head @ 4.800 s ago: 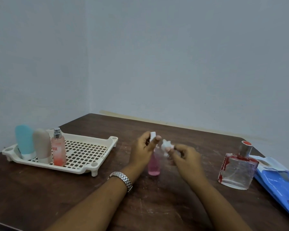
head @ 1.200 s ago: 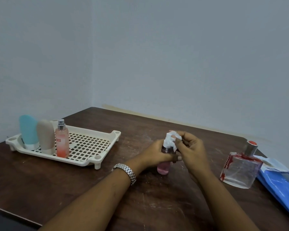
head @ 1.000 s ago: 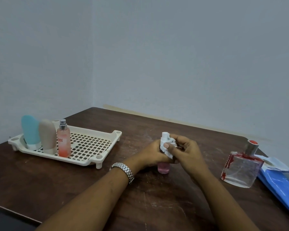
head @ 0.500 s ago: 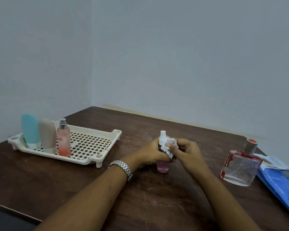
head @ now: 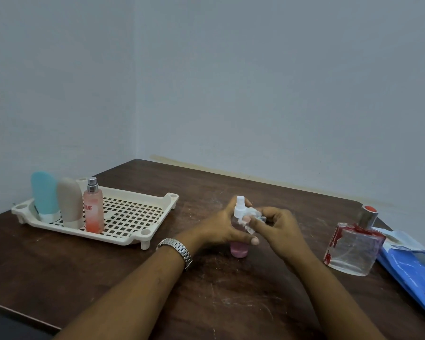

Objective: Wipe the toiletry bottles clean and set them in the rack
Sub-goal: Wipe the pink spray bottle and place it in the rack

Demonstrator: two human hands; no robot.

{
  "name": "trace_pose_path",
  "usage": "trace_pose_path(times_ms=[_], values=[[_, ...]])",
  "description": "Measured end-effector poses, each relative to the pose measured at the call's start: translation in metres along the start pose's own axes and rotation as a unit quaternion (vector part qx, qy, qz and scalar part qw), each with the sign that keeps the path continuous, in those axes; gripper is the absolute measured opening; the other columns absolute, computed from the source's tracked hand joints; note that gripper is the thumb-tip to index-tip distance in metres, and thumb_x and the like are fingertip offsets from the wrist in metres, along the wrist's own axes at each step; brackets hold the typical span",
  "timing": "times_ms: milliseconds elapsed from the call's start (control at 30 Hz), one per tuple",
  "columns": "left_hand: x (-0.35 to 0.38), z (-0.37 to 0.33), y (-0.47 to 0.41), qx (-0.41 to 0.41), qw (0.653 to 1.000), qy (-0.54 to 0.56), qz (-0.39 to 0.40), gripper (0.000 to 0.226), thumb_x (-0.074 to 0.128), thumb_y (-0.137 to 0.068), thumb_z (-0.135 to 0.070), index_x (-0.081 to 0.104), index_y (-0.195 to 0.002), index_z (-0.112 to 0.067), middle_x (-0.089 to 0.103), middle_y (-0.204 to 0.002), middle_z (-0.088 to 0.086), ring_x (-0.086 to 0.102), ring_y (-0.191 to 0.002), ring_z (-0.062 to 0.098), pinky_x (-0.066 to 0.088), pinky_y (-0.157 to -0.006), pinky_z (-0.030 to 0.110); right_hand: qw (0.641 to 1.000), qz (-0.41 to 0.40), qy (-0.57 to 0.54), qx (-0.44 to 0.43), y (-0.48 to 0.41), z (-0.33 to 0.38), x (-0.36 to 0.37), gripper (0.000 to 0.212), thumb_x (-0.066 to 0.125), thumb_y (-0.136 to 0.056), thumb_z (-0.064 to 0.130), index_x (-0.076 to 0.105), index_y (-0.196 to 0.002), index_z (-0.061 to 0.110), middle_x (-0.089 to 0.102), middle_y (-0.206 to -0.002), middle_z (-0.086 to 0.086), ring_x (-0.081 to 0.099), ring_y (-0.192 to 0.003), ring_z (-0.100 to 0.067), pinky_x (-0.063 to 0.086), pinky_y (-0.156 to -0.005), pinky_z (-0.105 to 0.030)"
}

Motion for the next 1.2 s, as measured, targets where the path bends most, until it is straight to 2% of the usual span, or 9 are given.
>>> trace_pose_path(times_ms=[133, 400, 567, 700, 800, 933, 1067, 1133, 1200], values=[[-0.001, 0.004, -0.002, 0.001, 1.000, -0.008, -0.006, 0.066, 0.087, -0.052, -0.037, 0.048, -0.105, -0.043, 0.064, -0.118, 0.001, 0.061, -0.113, 0.022, 0.049, -0.098, 0.048, 0.999, 0.004, -0.053, 0.000, -0.001, -0.002, -0.004, 0.010, 0.071, -0.078, 0.018, 0.072, -0.081, 0.009, 0.072, -0.076, -0.010, 0.067, -0.076, -0.029, 0.054, -0.071, -0.043], [-0.003, 0.004, 0.000, 0.025, 1.000, 0.009, 0.004, 0.067, 0.083, -0.056, -0.036, 0.046, -0.112, -0.032, 0.065, -0.107, 0.004, 0.063, -0.106, 0.024, 0.051, -0.095, 0.044, 0.985, 0.129, -0.084, 0.083, 0.005, -0.016, 0.014, 0.032, 0.064, -0.082, 0.035, 0.071, -0.097, 0.007, 0.070, -0.095, -0.018, 0.064, -0.095, -0.036, 0.051, -0.086, -0.047], [0.000, 0.008, -0.003, 0.030, 0.999, 0.014, 0.003, 0.072, 0.080, -0.056, -0.062, 0.044, -0.115, -0.039, 0.065, -0.111, 0.009, 0.063, -0.106, 0.025, 0.050, -0.096, 0.043, 0.991, 0.120, -0.022, 0.054, 0.003, -0.014, 0.010, 0.017, 0.060, -0.087, 0.022, 0.071, -0.082, 0.009, 0.070, -0.084, -0.016, 0.065, -0.081, -0.027, 0.052, -0.080, -0.042], [0.000, 0.009, -0.004, 0.018, 1.000, 0.016, -0.004, 0.077, 0.071, -0.053, -0.075, 0.048, -0.114, -0.036, 0.064, -0.108, 0.000, 0.063, -0.102, 0.015, 0.052, -0.087, 0.029, 0.997, 0.068, 0.025, 0.022, 0.001, -0.010, 0.007, 0.023, 0.063, -0.074, 0.037, 0.072, -0.071, 0.016, 0.070, -0.068, -0.003, 0.065, -0.068, -0.015, 0.054, -0.063, -0.027], [-0.001, 0.008, -0.004, 0.014, 1.000, 0.015, -0.018, 0.074, 0.072, -0.058, -0.071, 0.054, -0.111, -0.024, 0.064, -0.103, -0.006, 0.062, -0.095, 0.006, 0.049, -0.082, 0.021, 0.998, 0.032, 0.046, 0.005, -0.001, -0.013, 0.003, 0.035, 0.062, -0.068, 0.046, 0.073, -0.072, 0.013, 0.070, -0.068, -0.007, 0.066, -0.071, -0.026, 0.053, -0.067, -0.043], [-0.001, 0.009, -0.004, 0.003, 1.000, 0.014, -0.025, 0.052, 0.068, -0.079, -0.048, 0.055, -0.115, -0.014, 0.064, -0.103, -0.004, 0.061, -0.097, 0.008, 0.049, -0.084, 0.022, 0.999, 0.004, 0.038, -0.007, -0.003, -0.017, 0.001, 0.047, 0.063, -0.064, 0.055, 0.073, -0.074, 0.010, 0.070, -0.070, -0.014, 0.063, -0.075, -0.039, 0.053, -0.069, -0.055], [-0.001, 0.006, -0.003, 0.007, 0.999, 0.023, -0.036, 0.055, 0.065, -0.076, -0.058, 0.055, -0.112, -0.019, 0.064, -0.101, -0.006, 0.063, -0.094, 0.006, 0.049, -0.077, 0.018, 1.000, -0.023, 0.009, -0.017, -0.005, -0.017, -0.001, 0.034, 0.065, -0.069, 0.048, 0.074, -0.077, 0.016, 0.071, -0.072, -0.010, 0.066, -0.075, -0.035, 0.055, -0.071, -0.052], [0.002, 0.005, -0.002, 0.000, 0.999, 0.027, -0.030, 0.040, 0.061, -0.083, -0.047, 0.054, -0.112, -0.021, 0.064, -0.101, -0.007, 0.062, -0.090, 0.003, 0.049, -0.071, 0.015, 0.999, -0.028, -0.030, -0.001, -0.006, -0.020, -0.001, 0.025, 0.066, -0.074, 0.039, 0.073, -0.084, 0.018, 0.072, -0.076, -0.008, 0.067, -0.077, -0.029, 0.056, -0.074, -0.048], [0.003, 0.006, -0.003, 0.001, 0.999, 0.025, -0.035, 0.037, 0.062, -0.084, -0.041, 0.054, -0.114, -0.021, 0.065, -0.106, -0.003, 0.063, -0.097, 0.008, 0.053, -0.081, 0.022, 0.998, -0.020, -0.056, 0.019, -0.005, -0.023, 0.000, 0.025, 0.064, -0.074, 0.037, 0.072, -0.086, 0.016, 0.072, -0.077, -0.007, 0.068, -0.079, -0.026, 0.057, -0.074, -0.040]])
Point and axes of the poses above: each hand's wrist, its own y-axis away from the middle knuckle, its own x-axis out of the palm, z = x × y, the point moved 5 cm from there along -y, towards the middle knuckle
